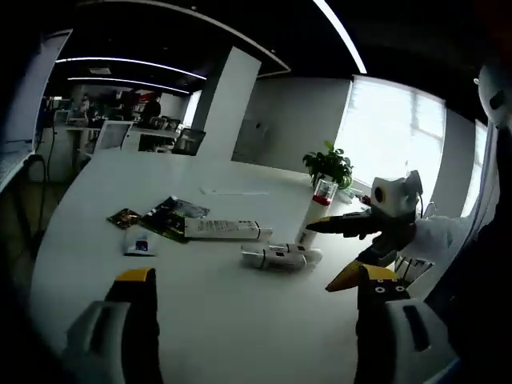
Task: Arrange the skincare products in the storage area until every visible bottle or jar stands upright without overlapping.
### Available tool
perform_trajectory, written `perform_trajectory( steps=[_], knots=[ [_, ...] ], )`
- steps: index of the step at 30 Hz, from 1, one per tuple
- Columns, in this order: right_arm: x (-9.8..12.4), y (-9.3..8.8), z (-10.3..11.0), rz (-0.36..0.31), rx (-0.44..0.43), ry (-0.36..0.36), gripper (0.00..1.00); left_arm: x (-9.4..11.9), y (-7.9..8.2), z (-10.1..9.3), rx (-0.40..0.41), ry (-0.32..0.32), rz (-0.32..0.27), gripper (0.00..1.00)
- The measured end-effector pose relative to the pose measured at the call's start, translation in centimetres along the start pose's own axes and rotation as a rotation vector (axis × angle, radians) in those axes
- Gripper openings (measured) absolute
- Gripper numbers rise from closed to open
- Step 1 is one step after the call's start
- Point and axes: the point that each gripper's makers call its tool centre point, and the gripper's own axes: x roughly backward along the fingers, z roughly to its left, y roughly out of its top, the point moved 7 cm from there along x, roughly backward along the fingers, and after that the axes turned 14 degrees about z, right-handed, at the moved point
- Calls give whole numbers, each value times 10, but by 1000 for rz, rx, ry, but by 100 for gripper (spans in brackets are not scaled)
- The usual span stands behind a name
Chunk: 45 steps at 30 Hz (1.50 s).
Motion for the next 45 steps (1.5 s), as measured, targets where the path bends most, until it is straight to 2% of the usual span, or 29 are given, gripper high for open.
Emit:
perform_trajectory(
  steps=[3,8,12,15,21,25,27,31,34,36,41,45],
  knots=[
    [-3,13,-4,7,71,-26,100,1,-1,0,5,8,-9,99],
    [-14,28,-9,4,95,-21,100,3,-4,1,23,7,-23,99],
    [-29,35,-14,58,148,-20,100,5,-7,3,36,18,-23,99],
    [-36,43,-17,65,175,-27,100,5,-8,5,40,21,-19,99],
    [-49,62,-27,84,236,-85,99,4,-6,8,51,12,-35,99],
    [-61,69,-32,90,244,-83,93,0,-5,9,51,4,-32,99],
    [-67,70,-37,124,256,-90,90,0,-3,10,46,-2,-36,99],
    [-72,80,-47,148,269,-100,75,2,0,16,40,8,-40,99],
    [-77,86,-55,188,285,-115,76,3,1,19,45,15,-47,99],
    [-81,89,-62,214,314,-127,74,4,0,20,48,17,-49,99],
    [-90,83,-67,290,314,-41,68,4,0,23,61,25,-56,99],
    [-97,78,-74,337,385,-72,57,4,1,26,71,30,-61,99]
  ],
)
